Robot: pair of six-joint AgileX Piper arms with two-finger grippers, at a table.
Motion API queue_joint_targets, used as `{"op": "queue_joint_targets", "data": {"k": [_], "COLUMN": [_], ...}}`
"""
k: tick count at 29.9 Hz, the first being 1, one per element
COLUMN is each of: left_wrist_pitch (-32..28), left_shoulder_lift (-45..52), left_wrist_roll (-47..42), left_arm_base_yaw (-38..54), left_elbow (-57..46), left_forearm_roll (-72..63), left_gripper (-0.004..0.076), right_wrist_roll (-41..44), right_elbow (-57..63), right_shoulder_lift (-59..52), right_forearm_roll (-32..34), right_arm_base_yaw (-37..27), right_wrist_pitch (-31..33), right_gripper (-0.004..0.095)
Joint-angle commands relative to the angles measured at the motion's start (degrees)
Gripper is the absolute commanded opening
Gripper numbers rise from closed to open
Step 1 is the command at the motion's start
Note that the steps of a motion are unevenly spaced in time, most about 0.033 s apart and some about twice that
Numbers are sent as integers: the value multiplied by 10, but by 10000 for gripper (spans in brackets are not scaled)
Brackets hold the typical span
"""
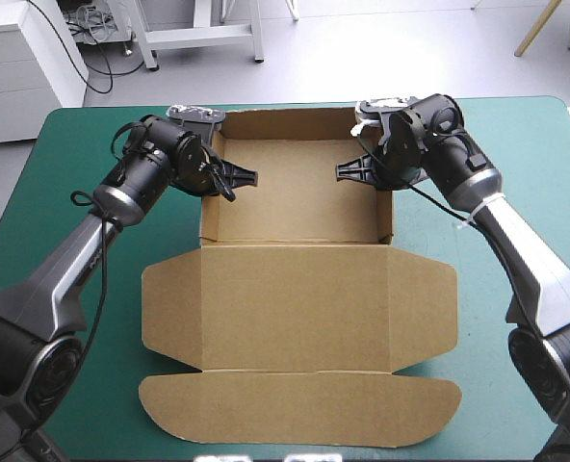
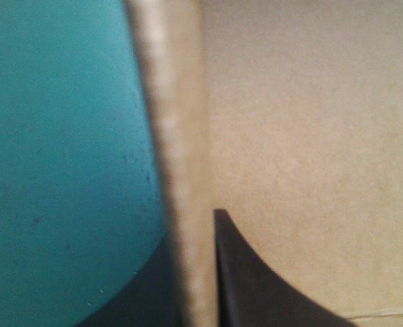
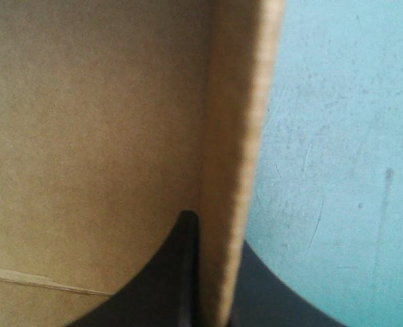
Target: Fold the box
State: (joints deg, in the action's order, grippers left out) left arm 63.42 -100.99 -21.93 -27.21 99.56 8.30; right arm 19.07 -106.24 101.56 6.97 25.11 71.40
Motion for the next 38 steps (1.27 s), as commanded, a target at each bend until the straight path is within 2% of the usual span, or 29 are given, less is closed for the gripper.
{"op": "queue_joint_targets", "data": {"k": [1,8,19,22,24,26,28,30,32,33,38], "left_wrist_pitch": [-8,19,21,21,21,21,21,21,24,25,57], "left_shoulder_lift": [-7,-57,-96,-96,-96,-96,-96,-96,-96,-96,-96], "left_wrist_roll": [8,8,8,8,8,8,8,8,8,8,8], "left_arm_base_yaw": [-12,-12,-12,-12,-12,-12,-12,-12,-11,-11,0], "left_elbow": [37,37,38,40,40,40,40,42,50,53,100], "left_forearm_roll": [-19,-37,-57,-57,-59,-61,-63,-63,-65,-65,-62], "left_gripper": [-10,-10,-8,22,85,199,352,491,587,602,587], "right_wrist_roll": [-32,-63,-74,-78,-80,-83,-86,-86,-84,-81,-73], "right_elbow": [17,40,40,39,39,39,39,39,39,39,26], "right_shoulder_lift": [-23,6,62,62,62,62,62,62,62,62,57], "right_forearm_roll": [-46,-57,-51,-51,-53,-60,-63,-63,-61,-57,-46], "right_arm_base_yaw": [-11,-40,-43,-43,-43,-43,-43,-43,-43,-43,-48], "right_wrist_pitch": [-23,-25,-25,-27,-24,-24,-24,-24,-24,-24,-24], "right_gripper": [-4,-4,15,124,267,440,645,794,849,850,850]}}
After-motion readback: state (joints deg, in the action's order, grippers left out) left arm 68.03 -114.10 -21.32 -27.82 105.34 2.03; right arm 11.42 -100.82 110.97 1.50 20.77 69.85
